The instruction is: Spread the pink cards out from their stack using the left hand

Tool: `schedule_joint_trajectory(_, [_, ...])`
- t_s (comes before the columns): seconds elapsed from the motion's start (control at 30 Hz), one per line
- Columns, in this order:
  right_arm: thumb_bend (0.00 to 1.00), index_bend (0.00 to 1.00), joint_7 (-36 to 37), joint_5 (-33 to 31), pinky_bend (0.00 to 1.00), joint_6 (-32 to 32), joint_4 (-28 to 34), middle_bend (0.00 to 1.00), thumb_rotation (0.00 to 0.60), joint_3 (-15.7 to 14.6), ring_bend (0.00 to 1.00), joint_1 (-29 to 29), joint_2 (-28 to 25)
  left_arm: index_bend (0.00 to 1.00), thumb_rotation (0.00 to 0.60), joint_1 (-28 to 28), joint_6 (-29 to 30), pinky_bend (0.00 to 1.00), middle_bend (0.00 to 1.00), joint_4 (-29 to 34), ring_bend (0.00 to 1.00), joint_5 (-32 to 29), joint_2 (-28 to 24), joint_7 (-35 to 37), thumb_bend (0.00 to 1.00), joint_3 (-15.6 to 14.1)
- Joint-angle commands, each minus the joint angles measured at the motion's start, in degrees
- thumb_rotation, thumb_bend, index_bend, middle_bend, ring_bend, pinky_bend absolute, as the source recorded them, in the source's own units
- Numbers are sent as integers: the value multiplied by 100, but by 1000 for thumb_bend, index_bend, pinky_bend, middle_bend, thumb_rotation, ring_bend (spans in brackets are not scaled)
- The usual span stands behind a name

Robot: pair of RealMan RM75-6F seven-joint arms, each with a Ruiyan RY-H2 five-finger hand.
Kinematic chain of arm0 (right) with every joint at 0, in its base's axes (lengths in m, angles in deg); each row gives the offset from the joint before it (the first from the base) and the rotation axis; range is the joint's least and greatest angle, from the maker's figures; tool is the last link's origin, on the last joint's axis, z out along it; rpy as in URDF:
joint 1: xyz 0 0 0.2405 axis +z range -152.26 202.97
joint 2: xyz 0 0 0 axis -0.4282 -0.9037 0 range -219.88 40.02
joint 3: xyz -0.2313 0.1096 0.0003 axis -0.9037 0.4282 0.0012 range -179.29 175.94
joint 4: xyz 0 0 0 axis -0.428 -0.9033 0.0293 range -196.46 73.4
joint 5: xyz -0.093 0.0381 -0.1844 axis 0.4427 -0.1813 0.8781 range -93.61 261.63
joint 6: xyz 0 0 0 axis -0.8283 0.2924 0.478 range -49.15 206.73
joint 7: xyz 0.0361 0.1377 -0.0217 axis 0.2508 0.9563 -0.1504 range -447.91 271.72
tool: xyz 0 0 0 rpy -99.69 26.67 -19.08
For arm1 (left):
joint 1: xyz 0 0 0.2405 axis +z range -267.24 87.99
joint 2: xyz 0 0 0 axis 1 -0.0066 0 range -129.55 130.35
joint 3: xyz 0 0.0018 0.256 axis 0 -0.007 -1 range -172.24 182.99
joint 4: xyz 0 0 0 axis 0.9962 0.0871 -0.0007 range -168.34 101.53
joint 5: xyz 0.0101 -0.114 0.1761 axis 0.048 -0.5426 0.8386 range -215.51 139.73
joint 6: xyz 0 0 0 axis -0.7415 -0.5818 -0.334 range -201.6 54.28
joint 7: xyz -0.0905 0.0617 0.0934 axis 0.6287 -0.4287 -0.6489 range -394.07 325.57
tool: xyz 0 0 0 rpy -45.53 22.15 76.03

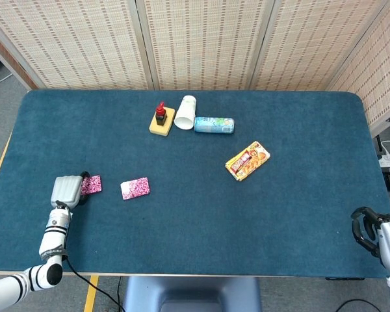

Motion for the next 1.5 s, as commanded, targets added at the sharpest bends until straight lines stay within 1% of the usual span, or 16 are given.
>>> schedule_joint_trajectory(0.03, [501, 974, 6, 5, 866, -11, 1, 911, 600, -1, 866, -4, -3, 354, 600, 26, -95, 1000, 1000, -96, 1000, 7, 78, -56, 358, 21])
schedule_joint_trajectory(0.07, [501, 974, 10, 8, 866, -20, 0, 911, 600, -2, 866, -9, -4, 311, 600, 26, -114, 1000, 1000, -109, 1000, -11, 89, -93, 357, 29])
schedule_joint_trajectory(0.27, [501, 974, 61, 0, 866, -64, -9, 911, 600, 15, 866, -22, -15, 127, 600, 41, -177, 1000, 1000, -38, 1000, -210, 87, -388, 356, 98])
schedule_joint_trajectory(0.37, [501, 974, 67, 4, 866, -65, -14, 911, 600, 13, 866, -23, -18, 55, 600, 52, -149, 1000, 1000, 173, 1000, -309, -16, -576, 359, 124])
schedule_joint_trajectory(0.47, [501, 974, 76, 11, 866, -75, -21, 911, 600, 11, 866, -26, -16, 16, 600, 66, -90, 1000, 1000, 474, 1000, -383, -176, -740, 361, 148])
schedule_joint_trajectory(0.53, [501, 974, 81, 17, 866, -79, -22, 911, 600, 8, 866, -27, -15, 26, 600, 80, -58, 1000, 1000, 826, 1000, -464, -362, -807, 361, 194])
schedule_joint_trajectory(0.6, [501, 974, 83, 20, 866, -80, -23, 911, 600, 8, 866, -27, -13, 59, 600, 95, 15, 1000, 1000, 1229, 1000, -467, -554, -797, 360, 257])
schedule_joint_trajectory(0.67, [501, 974, 73, 18, 866, -70, -25, 911, 600, 11, 866, -19, -2, 89, 600, 92, 53, 1000, 1000, 1823, 1000, -388, -796, -694, 359, 345])
schedule_joint_trajectory(0.73, [501, 974, 62, 24, 866, -57, -28, 911, 600, 4, 866, -15, 2, 104, 600, 34, 69, 1000, 1000, 2207, 1000, -355, -918, -766, 359, 377])
schedule_joint_trajectory(0.8, [501, 974, 54, 31, 866, -46, -27, 911, 600, -5, 866, -12, 1, 108, 600, -47, 101, 1000, 1000, 2431, 1000, -401, -930, -897, 359, 415])
schedule_joint_trajectory(0.9, [501, 974, 51, 33, 866, -45, -25, 911, 600, -7, 866, -12, 0, 102, 600, -91, 125, 1000, 1000, 2522, 1000, -469, -917, -976, 356, 439])
schedule_joint_trajectory(0.97, [501, 974, 54, 35, 866, -54, -26, 911, 600, -6, 866, -16, -1, 86, 600, -240, 114, 1000, 1000, 2719, 1000, -624, -812, -1107, 347, 534])
schedule_joint_trajectory(1.0, [501, 974, 73, 21, 866, -70, -29, 911, 600, 3, 866, -24, -9, 81, 600, -419, 67, 1000, 1000, 2771, 1000, -761, -641, -1256, 342, 613])
schedule_joint_trajectory(1.1, [501, 974, 105, 3, 866, -63, -31, 911, 600, 11, 866, -22, -24, 79, 600, -668, 123, 1000, 1000, 2720, 1000, -1193, -402, -1602, 341, 676])
schedule_joint_trajectory(1.23, [501, 974, 122, 18, 866, -64, -35, 911, 600, 2, 866, -22, -31, 81, 600, -886, 183, 1000, 1000, 2619, 1000, -1506, -171, -1863, 349, 666])
schedule_joint_trajectory(1.5, [501, 974, 127, 24, 866, -60, -38, 911, 600, -4, 866, -21, -35, 121, 600, -1088, 391, 1000, 1000, 2467, 1000, -1650, 144, -2079, 354, 555])
